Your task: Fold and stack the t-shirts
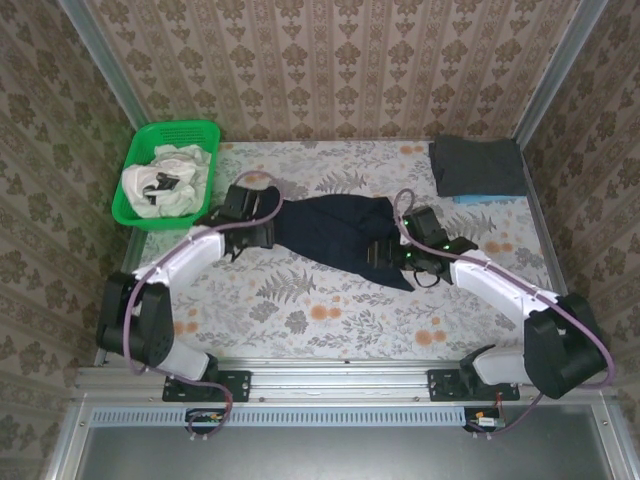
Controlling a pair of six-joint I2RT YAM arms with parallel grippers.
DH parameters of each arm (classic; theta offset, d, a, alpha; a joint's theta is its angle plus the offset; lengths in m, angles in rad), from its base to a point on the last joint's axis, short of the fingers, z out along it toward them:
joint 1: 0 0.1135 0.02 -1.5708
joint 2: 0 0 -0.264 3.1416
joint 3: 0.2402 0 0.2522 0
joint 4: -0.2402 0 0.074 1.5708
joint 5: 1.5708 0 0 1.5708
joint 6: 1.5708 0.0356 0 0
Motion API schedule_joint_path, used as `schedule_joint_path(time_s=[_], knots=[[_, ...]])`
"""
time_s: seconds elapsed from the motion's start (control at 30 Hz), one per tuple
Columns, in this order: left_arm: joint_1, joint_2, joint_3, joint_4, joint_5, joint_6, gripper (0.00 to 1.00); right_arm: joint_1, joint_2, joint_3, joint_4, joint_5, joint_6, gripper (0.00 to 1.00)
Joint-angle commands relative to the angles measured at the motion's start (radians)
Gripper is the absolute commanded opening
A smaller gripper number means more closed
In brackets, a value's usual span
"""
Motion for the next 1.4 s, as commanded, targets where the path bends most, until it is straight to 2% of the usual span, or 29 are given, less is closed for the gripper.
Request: schedule_joint_path(time_s=[0.0,0.13,0.2,0.27,0.3,0.4,0.47,0.53,0.63,0.7,0.73,0.77,0.8,0.9,1.0,1.1,1.2,1.23,1.3,1.37], knots=[[0.000,-0.055,-0.117,0.151,0.089,-0.064,0.76,0.028,0.105,0.003,-0.040,0.030,0.023,0.83],[0.001,-0.005,-0.158,0.234,0.169,-0.070,0.71,0.089,0.199,0.053,-0.126,0.146,0.035,0.82],[0.001,0.035,-0.142,0.257,0.202,-0.068,0.70,0.113,0.240,0.087,-0.188,0.230,0.058,0.78],[-0.008,0.059,-0.120,0.265,0.229,-0.064,0.67,0.125,0.263,0.100,-0.208,0.261,0.066,0.71],[-0.014,0.060,-0.114,0.268,0.235,-0.064,0.67,0.127,0.267,0.103,-0.208,0.264,0.068,0.63],[-0.026,0.024,-0.119,0.275,0.235,-0.048,0.67,0.130,0.237,0.128,-0.249,0.260,0.064,0.27],[-0.030,-0.021,-0.132,0.276,0.232,-0.036,0.67,0.134,0.179,0.161,-0.258,0.235,0.048,0.11],[-0.038,-0.073,-0.152,0.279,0.225,-0.020,0.67,0.139,0.118,0.205,-0.253,0.196,0.029,0.00],[-0.057,-0.146,-0.180,0.281,0.218,0.017,0.69,0.150,0.078,0.309,-0.307,0.164,-0.020,0.00],[-0.064,-0.173,-0.196,0.273,0.189,0.031,0.71,0.138,0.071,0.352,-0.392,0.298,-0.029,0.03],[-0.064,-0.178,-0.205,0.270,0.185,0.035,0.72,0.116,0.070,0.342,-0.408,0.344,-0.026,0.20],[-0.063,-0.180,-0.210,0.269,0.182,0.035,0.73,0.084,0.077,0.323,-0.415,0.321,-0.022,0.40],[-0.064,-0.178,-0.214,0.265,0.176,0.029,0.74,0.058,0.089,0.306,-0.423,0.286,-0.018,0.48],[-0.064,-0.175,-0.221,0.246,0.165,0.024,0.75,0.032,0.103,0.209,-0.395,0.241,0.021,0.63],[-0.064,-0.175,-0.230,0.245,0.149,0.026,0.75,0.033,0.112,0.120,-0.342,0.169,0.056,0.69],[-0.063,-0.161,-0.223,0.229,0.136,0.032,0.76,0.036,0.139,0.063,-0.299,0.103,0.074,0.69],[-0.064,-0.149,-0.218,0.206,0.121,0.036,0.76,0.049,0.169,0.040,-0.301,0.123,0.091,0.64],[-0.063,-0.145,-0.218,0.203,0.119,0.038,0.76,0.053,0.177,0.039,-0.301,0.127,0.093,0.59],[-0.064,-0.146,-0.218,0.195,0.117,0.040,0.76,0.061,0.171,0.044,-0.300,0.132,0.096,0.33],[-0.063,-0.152,-0.217,0.188,0.122,0.040,0.76,0.080,0.141,0.069,-0.301,0.129,0.092,0.13]])
